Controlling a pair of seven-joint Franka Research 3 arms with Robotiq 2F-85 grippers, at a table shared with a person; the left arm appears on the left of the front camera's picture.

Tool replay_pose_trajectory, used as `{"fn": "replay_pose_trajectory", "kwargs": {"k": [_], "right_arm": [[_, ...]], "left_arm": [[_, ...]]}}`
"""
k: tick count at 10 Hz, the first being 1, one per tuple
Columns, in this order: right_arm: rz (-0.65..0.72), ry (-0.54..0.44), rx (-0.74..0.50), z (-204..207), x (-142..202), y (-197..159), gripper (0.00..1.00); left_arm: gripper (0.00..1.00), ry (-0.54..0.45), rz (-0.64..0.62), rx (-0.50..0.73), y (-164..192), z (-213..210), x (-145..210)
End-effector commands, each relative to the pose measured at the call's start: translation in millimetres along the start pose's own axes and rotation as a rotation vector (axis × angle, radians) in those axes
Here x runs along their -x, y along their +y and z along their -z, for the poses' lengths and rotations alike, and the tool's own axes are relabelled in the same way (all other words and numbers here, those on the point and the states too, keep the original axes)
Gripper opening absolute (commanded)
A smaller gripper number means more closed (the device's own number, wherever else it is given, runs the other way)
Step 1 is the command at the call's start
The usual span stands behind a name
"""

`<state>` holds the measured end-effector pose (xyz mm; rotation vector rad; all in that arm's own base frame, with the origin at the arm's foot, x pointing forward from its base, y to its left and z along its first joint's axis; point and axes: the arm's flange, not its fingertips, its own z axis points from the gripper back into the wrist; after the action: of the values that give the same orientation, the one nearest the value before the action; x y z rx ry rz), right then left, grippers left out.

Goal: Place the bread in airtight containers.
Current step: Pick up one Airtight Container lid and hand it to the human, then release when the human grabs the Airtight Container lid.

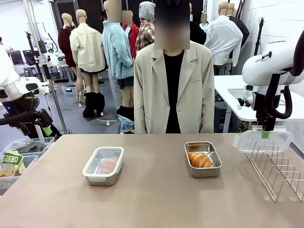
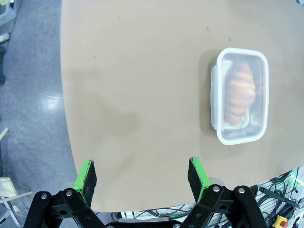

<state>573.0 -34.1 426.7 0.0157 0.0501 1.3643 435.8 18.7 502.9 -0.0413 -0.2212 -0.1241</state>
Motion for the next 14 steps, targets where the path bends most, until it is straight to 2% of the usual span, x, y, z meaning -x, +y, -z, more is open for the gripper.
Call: {"fn": "replay_pose_trajectory", "kwargs": {"k": [1,3,11,12,13,14], "right_arm": [[0.021,0.014,0.012,-7,1,-1,0.34],[0.018,0.017,0.018,-9,-1,1,0.00],[-0.011,-0.019,0.029,-31,-1,11,0.00],[-0.027,-0.037,0.037,-41,-1,15,0.00],[-0.100,-0.062,0.067,-62,1,28,0.00],[-0.151,-0.080,0.135,-84,2,40,0.00]], "left_arm": [[1.00,-0.002,-0.002,0.003,2,-1,0],[1.00,-0.002,-0.002,0.003,2,-1,0],[1.00,-0.002,-0.002,0.003,2,-1,0],[1.00,-0.002,-0.002,0.003,2,-1,0],[1.00,-0.002,-0.002,0.003,2,-1,0],[1.00,-0.002,-0.002,0.003,2,-1,0]]}}
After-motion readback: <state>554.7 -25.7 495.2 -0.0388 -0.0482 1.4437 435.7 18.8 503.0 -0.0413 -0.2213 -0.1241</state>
